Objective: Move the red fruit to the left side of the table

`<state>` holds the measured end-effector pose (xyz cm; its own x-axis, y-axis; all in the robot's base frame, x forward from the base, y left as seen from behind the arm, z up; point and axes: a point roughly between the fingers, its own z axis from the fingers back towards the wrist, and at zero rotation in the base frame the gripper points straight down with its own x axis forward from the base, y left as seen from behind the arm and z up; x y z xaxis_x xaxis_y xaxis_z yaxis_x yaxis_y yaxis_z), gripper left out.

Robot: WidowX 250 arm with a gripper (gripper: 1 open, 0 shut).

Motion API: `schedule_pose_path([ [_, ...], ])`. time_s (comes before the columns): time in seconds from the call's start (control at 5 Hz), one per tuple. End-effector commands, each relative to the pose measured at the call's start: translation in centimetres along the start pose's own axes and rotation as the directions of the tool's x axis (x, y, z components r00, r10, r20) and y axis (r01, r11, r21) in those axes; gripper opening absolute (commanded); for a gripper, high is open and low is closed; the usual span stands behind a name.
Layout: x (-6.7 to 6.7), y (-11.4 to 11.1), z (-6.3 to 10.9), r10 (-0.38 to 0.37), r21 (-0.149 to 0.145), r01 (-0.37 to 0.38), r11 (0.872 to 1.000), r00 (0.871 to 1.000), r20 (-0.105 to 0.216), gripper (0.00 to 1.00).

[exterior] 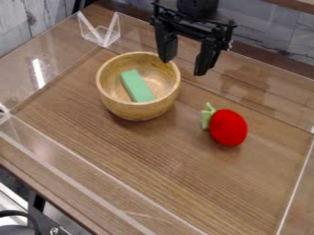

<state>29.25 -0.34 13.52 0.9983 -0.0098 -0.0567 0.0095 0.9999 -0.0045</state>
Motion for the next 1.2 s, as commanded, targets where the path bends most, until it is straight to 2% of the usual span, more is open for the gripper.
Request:
schedule_pose_path([
  [0.0, -0.1, -0.5, -0.8, -0.029, -0.002, 0.029, 1.000, 0.999, -0.023, 1.00],
  [0.2, -0.5, -2.1, -2.4, 0.036, -0.016, -0.036, 0.999, 0.999, -0.019, 1.00],
  [0.6, -0.5, -5.6, -5.0, 0.148, -0.044, -0.147, 0.988, 0.989, 0.021, 1.00],
  [0.8, 0.5, -7.3, -6.1, 0.204, -0.063, -0.201, 0.978, 0.978, 0.044, 1.00],
  [1.0, 1.4, -7.7, -7.0, 0.247, -0.088, -0.241, 0.966, 0.967, 0.067, 0.00],
])
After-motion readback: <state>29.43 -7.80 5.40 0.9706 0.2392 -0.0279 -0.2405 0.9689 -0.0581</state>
